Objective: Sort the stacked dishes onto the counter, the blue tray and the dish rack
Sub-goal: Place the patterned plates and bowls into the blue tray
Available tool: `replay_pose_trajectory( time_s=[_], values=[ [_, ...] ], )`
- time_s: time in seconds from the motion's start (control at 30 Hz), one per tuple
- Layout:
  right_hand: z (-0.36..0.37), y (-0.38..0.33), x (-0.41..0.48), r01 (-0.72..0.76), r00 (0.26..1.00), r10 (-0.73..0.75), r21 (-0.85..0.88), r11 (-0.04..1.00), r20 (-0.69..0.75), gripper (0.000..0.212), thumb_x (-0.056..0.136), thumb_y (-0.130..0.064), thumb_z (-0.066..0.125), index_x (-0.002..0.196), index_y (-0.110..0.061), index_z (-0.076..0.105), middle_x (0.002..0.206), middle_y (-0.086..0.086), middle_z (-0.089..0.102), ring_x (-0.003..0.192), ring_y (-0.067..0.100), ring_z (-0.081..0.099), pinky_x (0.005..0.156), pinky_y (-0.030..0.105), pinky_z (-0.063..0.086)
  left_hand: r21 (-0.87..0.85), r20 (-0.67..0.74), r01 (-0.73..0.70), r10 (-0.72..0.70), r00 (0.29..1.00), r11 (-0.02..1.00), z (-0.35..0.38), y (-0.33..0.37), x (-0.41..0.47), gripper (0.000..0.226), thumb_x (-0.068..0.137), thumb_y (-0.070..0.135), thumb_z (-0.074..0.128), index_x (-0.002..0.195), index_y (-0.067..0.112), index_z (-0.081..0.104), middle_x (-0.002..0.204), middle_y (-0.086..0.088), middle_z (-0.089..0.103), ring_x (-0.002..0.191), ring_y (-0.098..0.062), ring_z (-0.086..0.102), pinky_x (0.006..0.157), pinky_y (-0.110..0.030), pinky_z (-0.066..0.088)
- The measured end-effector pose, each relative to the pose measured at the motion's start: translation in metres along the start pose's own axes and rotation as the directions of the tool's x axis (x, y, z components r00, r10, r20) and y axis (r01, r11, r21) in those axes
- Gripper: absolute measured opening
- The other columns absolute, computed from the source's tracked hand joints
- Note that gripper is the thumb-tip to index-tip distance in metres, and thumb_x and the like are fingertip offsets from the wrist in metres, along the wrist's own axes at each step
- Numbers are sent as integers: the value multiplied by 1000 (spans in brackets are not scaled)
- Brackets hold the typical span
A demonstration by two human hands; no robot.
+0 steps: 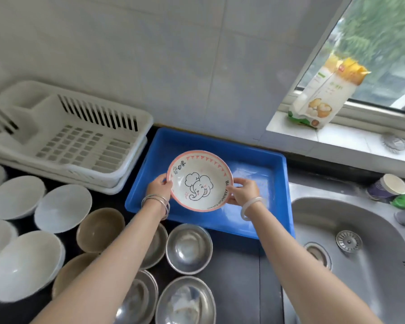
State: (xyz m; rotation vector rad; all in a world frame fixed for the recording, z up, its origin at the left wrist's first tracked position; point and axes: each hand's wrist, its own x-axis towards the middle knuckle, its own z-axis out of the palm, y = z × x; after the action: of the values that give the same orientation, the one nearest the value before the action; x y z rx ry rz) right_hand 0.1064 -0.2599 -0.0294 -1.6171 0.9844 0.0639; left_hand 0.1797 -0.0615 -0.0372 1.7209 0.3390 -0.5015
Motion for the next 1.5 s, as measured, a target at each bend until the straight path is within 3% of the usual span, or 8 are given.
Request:
replay_pose_trajectory(
  time_s=[0.1, 0.27, 0.43, 0.67, 0.8, 1.0, 1.27, 1.5],
  values=[
    [21, 1, 14, -54, 998, 55, 26, 998, -22, 29, 83, 3, 58, 111, -5, 63, 70, 13, 63, 59, 26, 66, 65, 39, 58, -63, 25, 66, -64, 998, 996, -2, 0, 23, 29, 89, 1, 43, 102, 16, 64, 91, -7, 62, 85, -27, 59, 80, -45, 55],
    [42, 6, 30, -80, 996, 81, 26, 996, -25, 28, 84, 1, 56, 110, -8, 63, 75, 15, 67, 66, 30, 69, 65, 37, 59, -35, 22, 96, -95, 995, 995, -7, -5, 46, 26, 90, 4, 42, 90, 21, 61, 88, -5, 62, 89, -28, 59, 88, -51, 53],
    [55, 10, 35, -73, 997, 74, 41, 996, -18, 29, 86, 3, 53, 112, -6, 62, 83, 18, 70, 72, 30, 70, 62, 34, 59, -27, 7, 115, -115, 993, 993, -11, -7, 62, 30, 90, 7, 42, 78, 26, 62, 84, -5, 63, 86, -28, 59, 83, -45, 53],
    [62, 15, 34, -75, 997, 77, 160, 984, -10, 31, 87, 1, 53, 116, -6, 60, 95, 22, 70, 73, 33, 70, 66, 33, 60, -144, 19, 139, -138, 990, 980, -14, -11, 70, 34, 92, 2, 40, 117, 11, 61, 100, -9, 62, 95, -28, 58, 87, -46, 51],
    [68, 25, 26, -121, 992, 121, 404, 907, 25, 23, 88, -4, 58, 111, -11, 59, 86, 14, 67, 56, 19, 68, 54, 23, 58, -283, 119, 291, -267, 956, 914, -18, -13, 63, 38, 92, 0, 40, 119, 23, 55, 110, -8, 58, 100, -30, 55, 63, -41, 53],
    [83, 23, 31, -104, 993, 121, 500, 860, -2, 20, 90, -5, 55, 109, -12, 58, 88, 11, 66, 62, 20, 67, 50, 21, 56, -417, 119, 352, -333, 935, 838, -15, -22, 68, 36, 93, 1, 43, 127, 8, 50, 130, -20, 54, 114, -34, 53, 89, -45, 49],
    [102, 2, 47, -124, 990, 140, 571, 812, 15, 20, 89, -4, 57, 108, -12, 57, 89, 11, 66, 70, 24, 68, 51, 23, 57, -590, 95, 303, -309, 946, 748, -3, -19, 72, 36, 95, 10, 46, 131, 12, 49, 118, -15, 56, 103, -29, 56, 88, -43, 49],
    [107, -3, 55, -130, 987, 162, 582, 803, -3, 22, 89, -3, 57, 110, -8, 56, 82, 7, 64, 71, 25, 68, 53, 25, 58, -591, 49, 239, -261, 964, 771, 2, -18, 78, 34, 95, 12, 48, 128, 9, 52, 111, -13, 59, 102, -28, 58, 84, -36, 50]
  ],
)
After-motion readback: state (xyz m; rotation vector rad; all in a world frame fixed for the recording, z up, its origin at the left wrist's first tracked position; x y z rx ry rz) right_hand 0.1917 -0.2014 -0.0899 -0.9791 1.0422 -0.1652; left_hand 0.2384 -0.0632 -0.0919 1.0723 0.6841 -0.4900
